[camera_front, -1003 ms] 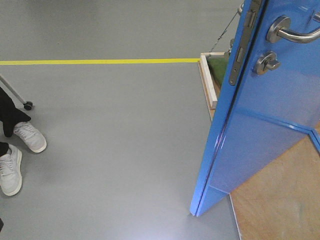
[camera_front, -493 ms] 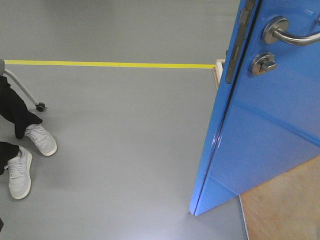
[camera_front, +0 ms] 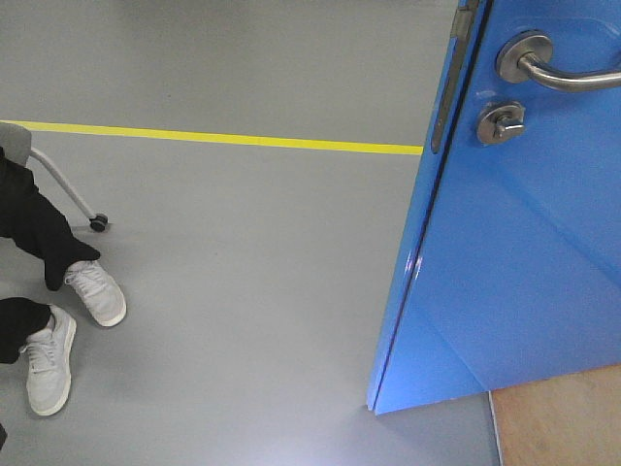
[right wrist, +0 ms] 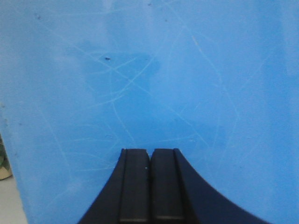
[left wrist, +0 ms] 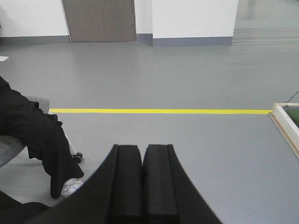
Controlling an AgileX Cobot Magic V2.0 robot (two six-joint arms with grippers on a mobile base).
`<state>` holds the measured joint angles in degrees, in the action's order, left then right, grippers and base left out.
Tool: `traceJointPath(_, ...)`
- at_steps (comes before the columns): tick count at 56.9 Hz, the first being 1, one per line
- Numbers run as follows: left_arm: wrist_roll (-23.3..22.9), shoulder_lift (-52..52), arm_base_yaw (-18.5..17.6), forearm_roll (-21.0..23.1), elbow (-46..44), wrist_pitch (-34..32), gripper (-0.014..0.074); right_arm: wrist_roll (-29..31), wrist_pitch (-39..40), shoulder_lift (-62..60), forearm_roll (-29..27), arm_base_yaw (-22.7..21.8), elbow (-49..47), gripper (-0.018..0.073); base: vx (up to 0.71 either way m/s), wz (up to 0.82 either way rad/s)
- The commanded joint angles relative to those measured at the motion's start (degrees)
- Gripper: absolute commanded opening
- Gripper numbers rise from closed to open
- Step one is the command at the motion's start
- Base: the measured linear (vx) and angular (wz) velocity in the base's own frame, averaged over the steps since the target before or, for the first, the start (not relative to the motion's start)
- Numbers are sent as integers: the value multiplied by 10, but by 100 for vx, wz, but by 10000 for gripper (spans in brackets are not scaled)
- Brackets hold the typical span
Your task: Move to blue door and open it
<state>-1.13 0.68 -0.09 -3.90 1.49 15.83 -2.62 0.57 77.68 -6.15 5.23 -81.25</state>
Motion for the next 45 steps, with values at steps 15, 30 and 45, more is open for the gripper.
traceJointPath(15, -4, 7, -4, 2, -15, -49, 73, 3, 36, -8, 4, -1, -17, 12, 22, 4)
traceJointPath(30, -4, 7, -4, 2, -15, -49, 73, 3, 36, -8, 4, -1, -17, 12, 24, -1)
traceJointPath(45, -4, 7, -4, 2, -15, -49, 73, 3, 36, -8, 4, -1, -17, 12, 25, -7)
